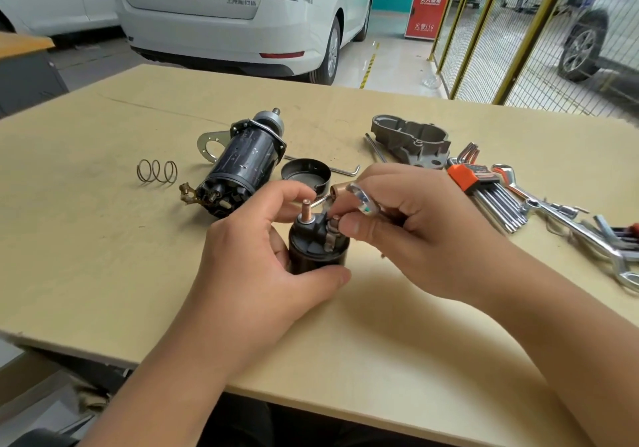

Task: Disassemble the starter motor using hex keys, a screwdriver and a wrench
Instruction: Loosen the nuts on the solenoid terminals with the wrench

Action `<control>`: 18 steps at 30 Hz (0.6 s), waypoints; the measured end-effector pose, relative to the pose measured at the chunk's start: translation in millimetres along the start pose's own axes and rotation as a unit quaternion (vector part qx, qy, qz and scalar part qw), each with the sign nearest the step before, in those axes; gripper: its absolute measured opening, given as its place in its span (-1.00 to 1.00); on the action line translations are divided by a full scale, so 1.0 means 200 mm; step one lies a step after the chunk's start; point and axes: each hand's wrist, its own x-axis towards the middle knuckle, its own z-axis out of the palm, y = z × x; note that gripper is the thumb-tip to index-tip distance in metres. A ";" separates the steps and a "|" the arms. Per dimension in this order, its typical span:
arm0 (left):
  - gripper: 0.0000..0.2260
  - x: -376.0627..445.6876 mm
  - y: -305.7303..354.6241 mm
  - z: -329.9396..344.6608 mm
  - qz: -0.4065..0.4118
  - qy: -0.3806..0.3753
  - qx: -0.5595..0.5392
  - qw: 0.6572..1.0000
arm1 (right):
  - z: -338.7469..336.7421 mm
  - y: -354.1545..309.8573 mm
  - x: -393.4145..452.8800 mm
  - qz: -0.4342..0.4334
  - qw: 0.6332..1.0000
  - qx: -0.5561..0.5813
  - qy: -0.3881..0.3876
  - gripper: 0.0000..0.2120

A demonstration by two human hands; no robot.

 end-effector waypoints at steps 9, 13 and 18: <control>-0.40 0.00 0.00 0.00 -0.006 0.013 -0.003 1.000 | 0.06 0.00 -0.01 0.045 0.997 0.058 0.039 -0.81; -0.38 0.00 0.00 0.00 -0.008 0.014 0.000 1.000 | 0.04 0.00 0.00 0.033 0.999 0.031 0.026 -0.74; -0.39 0.00 -0.01 0.00 -0.017 0.015 0.000 1.000 | 0.05 -0.01 -0.01 0.027 0.999 0.020 0.015 -0.69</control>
